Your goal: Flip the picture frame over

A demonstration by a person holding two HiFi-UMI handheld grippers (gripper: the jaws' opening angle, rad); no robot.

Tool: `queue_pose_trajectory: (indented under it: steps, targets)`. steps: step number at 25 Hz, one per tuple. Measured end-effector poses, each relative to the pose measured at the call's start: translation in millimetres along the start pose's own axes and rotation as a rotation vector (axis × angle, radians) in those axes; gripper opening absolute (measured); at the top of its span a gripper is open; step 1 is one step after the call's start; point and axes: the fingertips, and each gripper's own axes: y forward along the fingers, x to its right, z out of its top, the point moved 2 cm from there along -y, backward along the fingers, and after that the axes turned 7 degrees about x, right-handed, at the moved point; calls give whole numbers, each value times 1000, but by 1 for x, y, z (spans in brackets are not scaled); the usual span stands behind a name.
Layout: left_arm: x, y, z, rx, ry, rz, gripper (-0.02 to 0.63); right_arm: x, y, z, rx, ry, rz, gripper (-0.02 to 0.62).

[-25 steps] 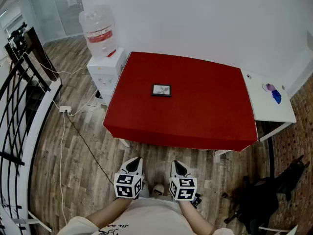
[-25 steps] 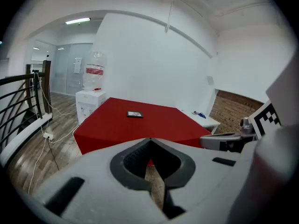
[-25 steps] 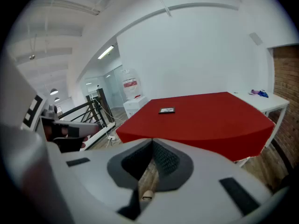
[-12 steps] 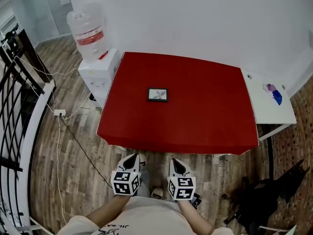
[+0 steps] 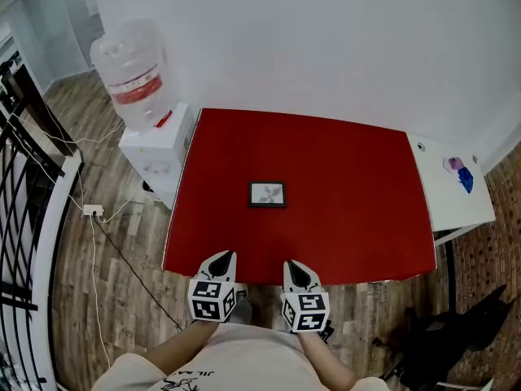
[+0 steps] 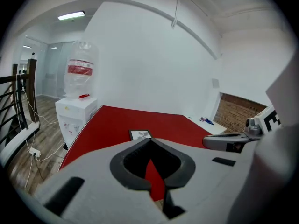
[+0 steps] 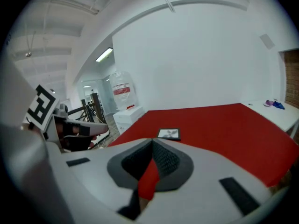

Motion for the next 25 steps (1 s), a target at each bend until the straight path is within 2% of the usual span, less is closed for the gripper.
queue_pose_trajectory:
  steps: [5, 8, 13, 18, 25]
  targets:
    - [-33, 27, 27, 4, 21, -18, 6, -6, 45, 25, 31, 41, -8, 5]
    - [-43, 41, 36, 0, 16, -27, 6, -7, 64, 34, 13, 12, 5, 5]
    - [-49, 62, 42, -7, 2, -33, 6, -1, 88, 35, -64, -11, 34, 5]
    - [-49, 79, 42, -18, -9, -19, 6, 12, 99, 44, -64, -97, 4, 5]
    - [-48, 96, 45, -28, -15, -4, 6, 26, 114, 48, -87, -101, 16, 5]
